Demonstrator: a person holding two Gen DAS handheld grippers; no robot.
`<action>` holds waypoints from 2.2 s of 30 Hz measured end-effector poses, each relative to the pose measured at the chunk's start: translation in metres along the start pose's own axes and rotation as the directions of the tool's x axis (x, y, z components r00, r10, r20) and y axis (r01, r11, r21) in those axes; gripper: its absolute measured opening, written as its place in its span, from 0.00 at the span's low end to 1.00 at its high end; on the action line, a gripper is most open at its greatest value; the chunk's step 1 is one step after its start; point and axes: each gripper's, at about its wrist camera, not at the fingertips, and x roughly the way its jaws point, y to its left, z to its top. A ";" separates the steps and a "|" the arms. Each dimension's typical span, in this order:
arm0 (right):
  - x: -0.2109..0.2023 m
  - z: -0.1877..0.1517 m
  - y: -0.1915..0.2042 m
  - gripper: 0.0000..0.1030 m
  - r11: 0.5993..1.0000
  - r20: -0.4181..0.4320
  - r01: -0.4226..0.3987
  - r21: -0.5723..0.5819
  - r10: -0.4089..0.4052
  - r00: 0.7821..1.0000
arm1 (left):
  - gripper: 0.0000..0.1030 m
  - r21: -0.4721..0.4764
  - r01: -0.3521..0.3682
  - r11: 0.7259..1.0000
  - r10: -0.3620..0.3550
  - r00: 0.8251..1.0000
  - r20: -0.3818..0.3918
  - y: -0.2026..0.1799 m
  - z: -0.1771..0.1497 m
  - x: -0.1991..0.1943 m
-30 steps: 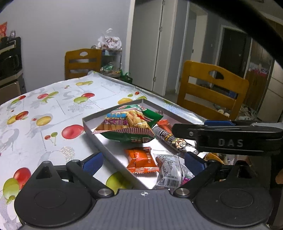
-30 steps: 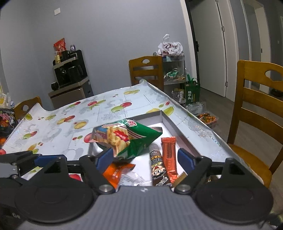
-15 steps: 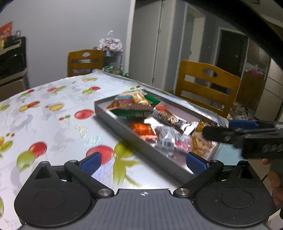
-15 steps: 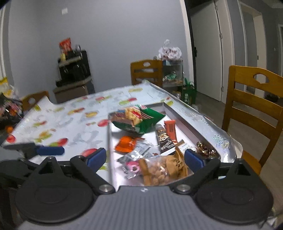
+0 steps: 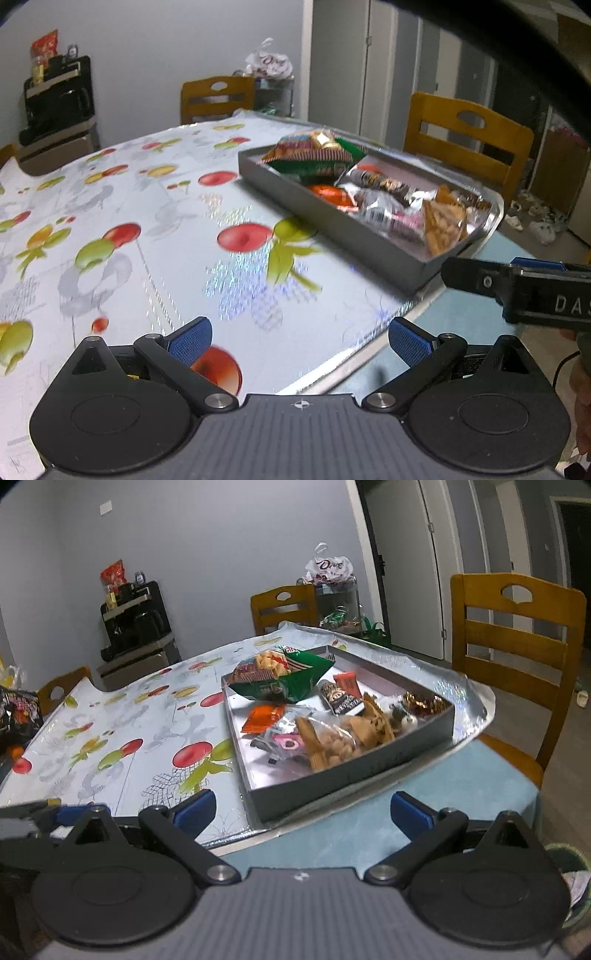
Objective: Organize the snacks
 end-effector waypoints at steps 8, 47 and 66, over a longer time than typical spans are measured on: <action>0.013 -0.017 0.004 0.99 1.000 -0.056 0.006 0.014 -0.005 0.998 | 1.00 0.032 -0.023 0.999 0.024 0.999 -0.033 -0.014 -0.014 0.000; 0.027 -0.026 0.032 1.00 0.985 -0.063 0.125 -0.116 -0.133 0.989 | 1.00 0.024 -0.005 1.000 0.005 1.000 -0.002 -0.012 -0.031 -0.009; 0.028 -0.027 0.033 1.00 0.984 -0.061 0.129 -0.122 -0.137 0.989 | 1.00 0.021 0.002 1.000 -0.002 1.000 -0.008 -0.010 -0.030 -0.010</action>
